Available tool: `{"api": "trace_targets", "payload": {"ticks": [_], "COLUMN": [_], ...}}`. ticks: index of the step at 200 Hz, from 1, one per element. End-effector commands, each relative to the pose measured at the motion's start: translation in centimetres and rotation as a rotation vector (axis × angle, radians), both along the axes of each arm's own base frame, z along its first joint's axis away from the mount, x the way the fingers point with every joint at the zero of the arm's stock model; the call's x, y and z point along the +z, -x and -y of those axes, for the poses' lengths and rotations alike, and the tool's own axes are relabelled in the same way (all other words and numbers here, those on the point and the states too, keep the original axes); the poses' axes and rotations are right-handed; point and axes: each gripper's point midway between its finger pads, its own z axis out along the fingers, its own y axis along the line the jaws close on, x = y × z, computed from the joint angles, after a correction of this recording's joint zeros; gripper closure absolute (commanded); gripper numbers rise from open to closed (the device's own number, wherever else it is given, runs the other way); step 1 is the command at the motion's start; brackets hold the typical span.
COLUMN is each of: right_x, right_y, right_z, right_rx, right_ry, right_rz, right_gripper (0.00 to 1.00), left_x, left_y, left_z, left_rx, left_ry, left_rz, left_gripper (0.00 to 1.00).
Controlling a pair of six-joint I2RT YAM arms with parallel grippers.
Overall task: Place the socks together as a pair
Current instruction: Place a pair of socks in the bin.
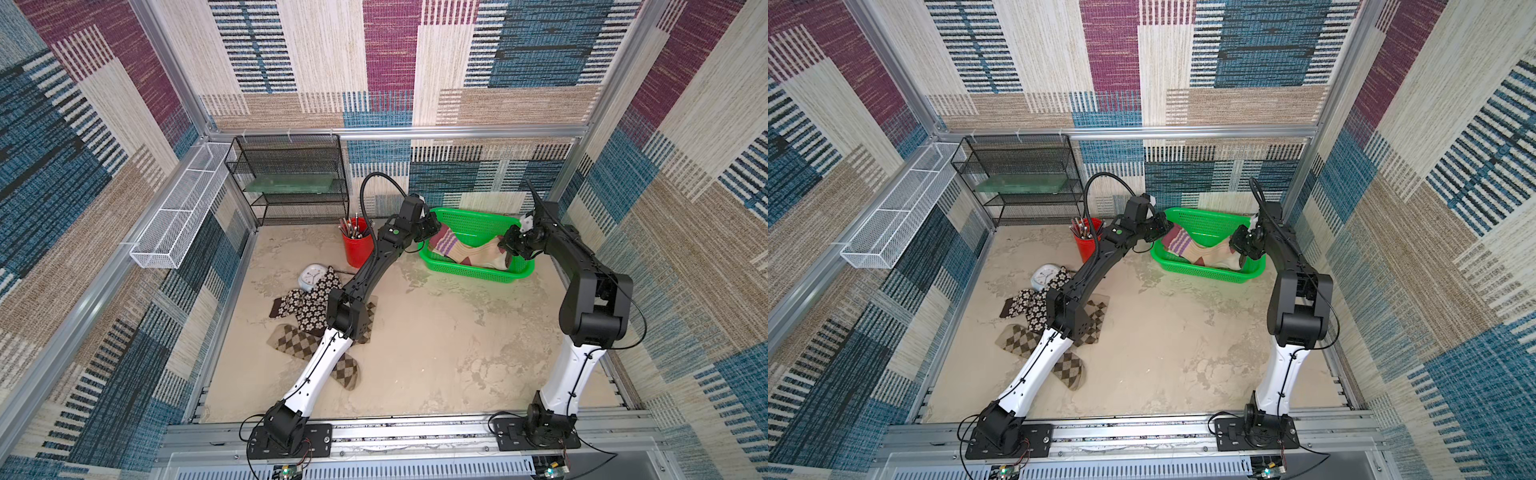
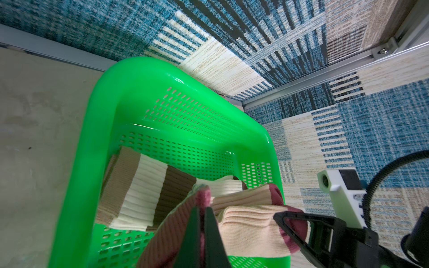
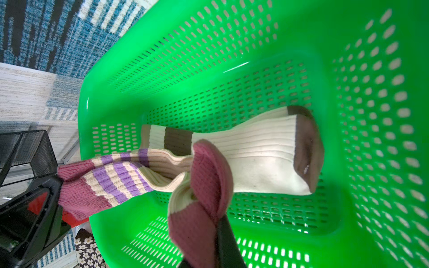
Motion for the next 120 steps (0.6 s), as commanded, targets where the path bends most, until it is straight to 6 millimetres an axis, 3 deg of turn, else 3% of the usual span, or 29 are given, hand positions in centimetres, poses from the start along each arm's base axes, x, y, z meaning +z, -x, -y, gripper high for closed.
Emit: {"api": "trace_targets", "payload": {"ticks": [1,30,50,61,65,72,120], "right_x": [0.2,-0.7,-1.3,-1.6,-1.7,-2.0,-3.4], "right_y": [-1.2,-1.8,-2.3,-2.5,-2.6,-2.6,-1.6], "right_z": [0.9,1.4,1.6,1.8,1.9,2.0,3.2], "right_rx": [-0.006,-0.015,-0.024,-0.030,-0.032,-0.034,-0.078], "right_ry": [0.044,0.048,0.053,0.057,0.058,0.065,0.129], "right_rz": [0.044,0.032,0.021,0.012,0.008,-0.005,-0.085], "right_gripper": [0.99,0.98,0.97,0.97,0.96,0.96,0.80], "left_x": [0.5,-1.0,-1.6,-1.0,-0.8,-0.3,6.9], "left_y": [-1.0,-1.3,-1.5,-1.6,-1.6,-1.7,-1.0], "left_z": [0.0,0.0,-0.2,-0.4,-0.5,-0.7,-2.7], "left_rx": [0.040,0.058,0.067,0.072,0.074,0.076,0.067], "left_ry": [0.031,0.022,0.013,0.009,0.008,0.011,0.046], "left_rz": [0.037,0.020,0.022,0.038,0.040,0.047,0.119], "left_gripper": [1.00,0.94,0.56,0.37,0.19,0.02,0.01]}}
